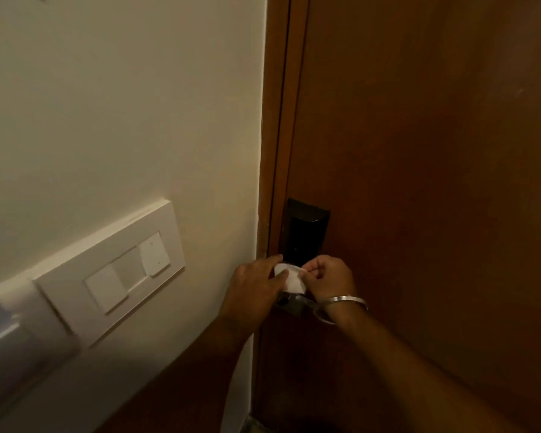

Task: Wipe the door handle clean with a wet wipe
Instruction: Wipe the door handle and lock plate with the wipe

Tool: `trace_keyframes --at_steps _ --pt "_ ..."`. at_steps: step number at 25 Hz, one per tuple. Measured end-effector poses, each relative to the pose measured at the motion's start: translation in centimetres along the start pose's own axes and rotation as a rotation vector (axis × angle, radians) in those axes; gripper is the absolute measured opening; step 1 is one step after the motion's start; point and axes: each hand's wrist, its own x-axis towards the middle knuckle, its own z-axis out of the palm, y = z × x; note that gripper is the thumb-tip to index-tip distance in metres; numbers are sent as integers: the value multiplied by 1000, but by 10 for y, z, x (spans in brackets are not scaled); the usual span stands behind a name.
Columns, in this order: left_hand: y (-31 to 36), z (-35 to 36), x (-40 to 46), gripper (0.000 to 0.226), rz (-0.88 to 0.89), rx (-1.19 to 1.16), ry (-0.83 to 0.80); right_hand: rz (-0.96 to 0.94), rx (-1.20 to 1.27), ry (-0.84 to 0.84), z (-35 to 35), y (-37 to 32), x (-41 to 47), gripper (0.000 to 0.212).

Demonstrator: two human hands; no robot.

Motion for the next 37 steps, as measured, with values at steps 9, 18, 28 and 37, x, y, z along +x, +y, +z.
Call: trace_keyframes --at_steps 9,18,28,37 --pt "0 1 2 39 276 -23 -156 -599 -717 335 -64 -8 -24 34" --pt "7 -1 -2 61 340 84 -375 -1050 -1538 540 -182 -55 50 79" --pt "-1 1 2 54 281 19 -368 -1153 -1526 610 -180 -42 64 91" --pt "30 6 -3 43 393 125 -319 -1185 -1523 634 -179 -40 67 90"
